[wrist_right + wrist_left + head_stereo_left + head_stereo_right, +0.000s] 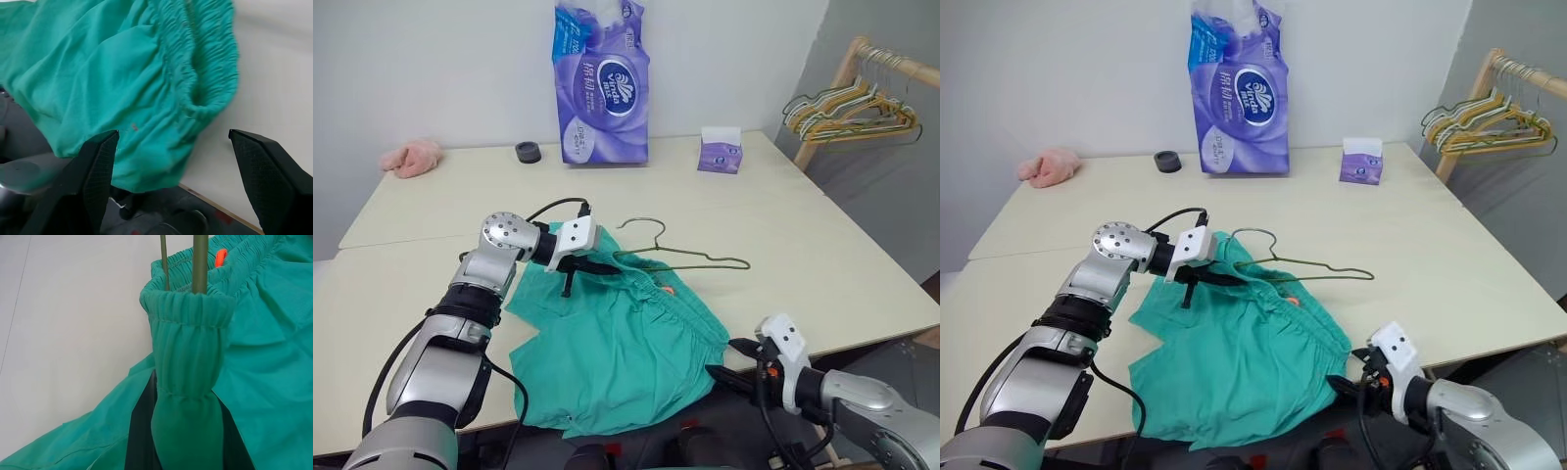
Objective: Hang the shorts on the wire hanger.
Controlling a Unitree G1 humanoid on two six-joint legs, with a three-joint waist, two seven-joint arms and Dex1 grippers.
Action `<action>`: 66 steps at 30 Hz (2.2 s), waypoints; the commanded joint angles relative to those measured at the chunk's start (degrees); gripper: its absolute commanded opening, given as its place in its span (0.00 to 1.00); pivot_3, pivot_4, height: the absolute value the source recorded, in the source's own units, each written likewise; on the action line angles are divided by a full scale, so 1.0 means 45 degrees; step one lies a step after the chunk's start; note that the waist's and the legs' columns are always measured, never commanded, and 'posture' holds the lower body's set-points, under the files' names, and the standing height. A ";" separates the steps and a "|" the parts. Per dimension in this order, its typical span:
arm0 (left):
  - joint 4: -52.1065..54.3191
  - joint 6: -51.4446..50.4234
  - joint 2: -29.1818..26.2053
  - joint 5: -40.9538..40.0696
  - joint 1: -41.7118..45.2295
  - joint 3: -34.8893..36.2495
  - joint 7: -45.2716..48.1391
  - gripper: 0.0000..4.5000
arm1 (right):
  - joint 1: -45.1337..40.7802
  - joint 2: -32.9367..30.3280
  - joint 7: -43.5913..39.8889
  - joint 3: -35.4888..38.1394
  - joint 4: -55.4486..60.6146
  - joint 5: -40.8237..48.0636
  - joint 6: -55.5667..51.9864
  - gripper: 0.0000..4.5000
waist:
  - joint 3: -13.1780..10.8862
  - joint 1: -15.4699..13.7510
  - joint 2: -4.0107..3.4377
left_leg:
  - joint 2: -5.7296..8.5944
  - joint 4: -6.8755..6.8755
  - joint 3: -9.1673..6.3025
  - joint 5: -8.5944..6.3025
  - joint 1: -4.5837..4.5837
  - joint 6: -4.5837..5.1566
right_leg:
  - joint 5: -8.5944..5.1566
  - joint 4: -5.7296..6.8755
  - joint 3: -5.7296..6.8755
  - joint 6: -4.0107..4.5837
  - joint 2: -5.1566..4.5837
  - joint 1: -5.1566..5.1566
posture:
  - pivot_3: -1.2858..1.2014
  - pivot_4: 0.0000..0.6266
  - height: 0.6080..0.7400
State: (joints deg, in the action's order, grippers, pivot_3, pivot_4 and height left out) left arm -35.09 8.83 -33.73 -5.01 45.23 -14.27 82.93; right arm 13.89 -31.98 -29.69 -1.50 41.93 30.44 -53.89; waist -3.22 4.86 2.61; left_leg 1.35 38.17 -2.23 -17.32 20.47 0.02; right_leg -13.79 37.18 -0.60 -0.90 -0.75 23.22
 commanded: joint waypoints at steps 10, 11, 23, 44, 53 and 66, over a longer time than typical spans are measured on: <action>0.0965 -0.0335 -0.0162 -0.0231 0.0017 0.0496 -0.0368 0.00 | -0.1762 0.0519 0.0690 -0.0197 -0.0417 0.0495 -0.0820 0.12 | -0.0041 -0.0020 -0.0111 | 0.0021 0.0037 0.0004 -0.0008 0.0025 -0.0002 | 0.0010 0.0013 -0.0007 -0.0007 -0.0023 0.0008 | 0.45 0.08 1.00; 0.1000 -0.0363 -0.0171 -0.0244 -0.0003 0.0520 -0.0393 0.00 | -0.1904 0.0459 0.0660 -0.0180 -0.0494 0.0480 -0.0871 0.04 | -0.0046 -0.0012 -0.0122 | 0.0021 0.0053 0.0005 -0.0008 0.0026 -0.0002 | 0.0010 0.0021 -0.0008 -0.0007 -0.0023 0.0007 | 0.45 0.08 1.00; 0.4053 -0.3809 -0.1272 -0.2114 -0.1034 0.1153 0.0815 0.00 | -0.2214 -0.2174 -0.0696 0.1742 -0.1438 0.0417 -0.0597 0.01 | -0.0091 0.0032 -0.0202 | 0.0024 0.0141 0.0012 -0.0031 0.0059 0.0037 | 0.0007 0.0042 -0.0014 -0.0028 -0.0020 0.0006 | 0.45 0.08 1.00; 0.3453 -0.2199 -0.2181 -0.0469 -0.1230 -0.0302 0.0570 0.00 | -0.4609 -0.5553 -0.4134 0.0295 -0.3431 -0.0640 0.1809 0.01 | -0.0146 -0.0032 -0.0292 | 0.0024 0.0150 0.0067 -0.0037 0.0053 0.0048 | 0.0001 0.0022 -0.0055 -0.0056 -0.0013 0.0002 | 0.45 0.09 1.00; 0.3465 -0.1960 -0.2349 -0.0196 -0.1541 -0.0355 0.0997 0.00 | -0.5302 -0.5503 -0.4483 -0.0591 -0.3244 -0.1077 0.2197 0.01 | -0.0155 -0.0021 -0.0305 | 0.0021 0.0150 0.0070 -0.0041 0.0053 0.0055 | 0.0012 0.0023 -0.0059 -0.0038 -0.0013 0.0007 | 0.46 0.09 1.00; 0.3802 -0.1185 -0.1384 0.1681 -0.1399 -0.1145 -0.0827 0.00 | -0.8974 -0.6001 -0.5675 -0.3084 -0.3608 -0.3279 0.2617 0.01 | -0.0182 -0.0009 -0.0354 | 0.0021 0.0153 0.0079 -0.0043 0.0063 0.0058 | 0.0021 0.0023 -0.0066 -0.0033 -0.0017 0.0021 | 0.45 0.08 1.00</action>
State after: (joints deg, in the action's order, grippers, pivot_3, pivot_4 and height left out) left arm -19.58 2.34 -40.47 0.60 37.73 -18.73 81.40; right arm -24.00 -58.09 -54.32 -15.11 25.80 18.13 -43.08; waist -4.04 4.82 1.02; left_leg 1.45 38.87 -1.81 -17.51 20.75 0.28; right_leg -13.67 37.28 -0.94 -1.07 -0.85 23.33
